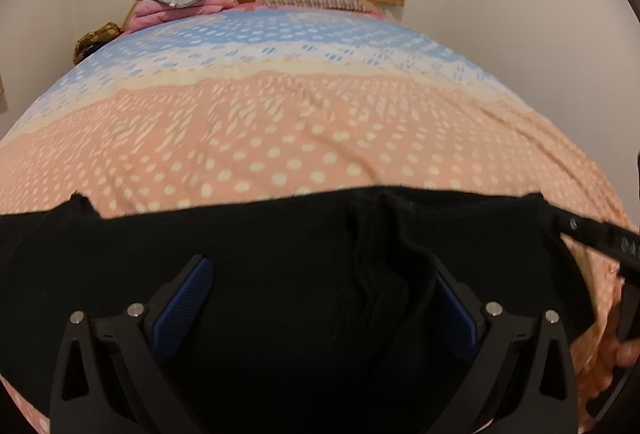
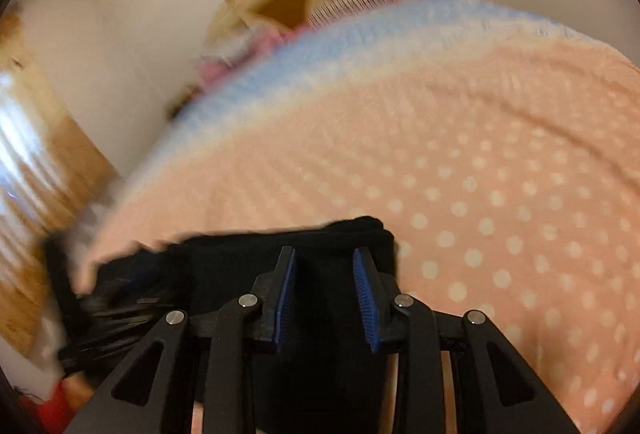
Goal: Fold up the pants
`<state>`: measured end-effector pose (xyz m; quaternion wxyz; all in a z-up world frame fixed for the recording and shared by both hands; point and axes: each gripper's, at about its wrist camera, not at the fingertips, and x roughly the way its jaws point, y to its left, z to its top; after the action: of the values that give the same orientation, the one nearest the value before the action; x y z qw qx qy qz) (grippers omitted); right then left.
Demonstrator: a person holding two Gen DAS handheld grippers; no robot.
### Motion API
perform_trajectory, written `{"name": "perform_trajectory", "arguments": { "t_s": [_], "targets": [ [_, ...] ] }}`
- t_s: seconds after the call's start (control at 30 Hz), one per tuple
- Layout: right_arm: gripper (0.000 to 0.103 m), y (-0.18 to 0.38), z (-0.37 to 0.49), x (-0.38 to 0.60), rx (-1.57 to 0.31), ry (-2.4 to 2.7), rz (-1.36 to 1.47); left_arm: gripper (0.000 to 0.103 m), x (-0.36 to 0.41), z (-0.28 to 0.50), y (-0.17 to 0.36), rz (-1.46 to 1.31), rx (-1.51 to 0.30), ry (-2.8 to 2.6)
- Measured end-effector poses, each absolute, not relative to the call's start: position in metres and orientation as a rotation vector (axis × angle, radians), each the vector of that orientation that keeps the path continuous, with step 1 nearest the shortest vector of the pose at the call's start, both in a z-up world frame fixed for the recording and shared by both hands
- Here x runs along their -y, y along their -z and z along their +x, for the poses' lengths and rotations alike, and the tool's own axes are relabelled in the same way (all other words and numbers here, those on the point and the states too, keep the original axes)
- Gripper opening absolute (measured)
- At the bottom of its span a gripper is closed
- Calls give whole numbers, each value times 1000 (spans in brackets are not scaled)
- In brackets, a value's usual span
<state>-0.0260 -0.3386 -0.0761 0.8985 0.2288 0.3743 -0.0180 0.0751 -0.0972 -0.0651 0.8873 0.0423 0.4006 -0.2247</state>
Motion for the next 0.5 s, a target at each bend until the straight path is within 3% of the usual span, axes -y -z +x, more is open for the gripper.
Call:
{"name": "perform_trajectory", "arguments": {
  "t_s": [0.27,0.5],
  "targets": [
    [32,73,-32,336,-710,47,453,103,91,76,52,94,-825,506],
    [32,30,-53,284,-581,-67,397,103,4,80,20,88,-673,340]
  ]
}}
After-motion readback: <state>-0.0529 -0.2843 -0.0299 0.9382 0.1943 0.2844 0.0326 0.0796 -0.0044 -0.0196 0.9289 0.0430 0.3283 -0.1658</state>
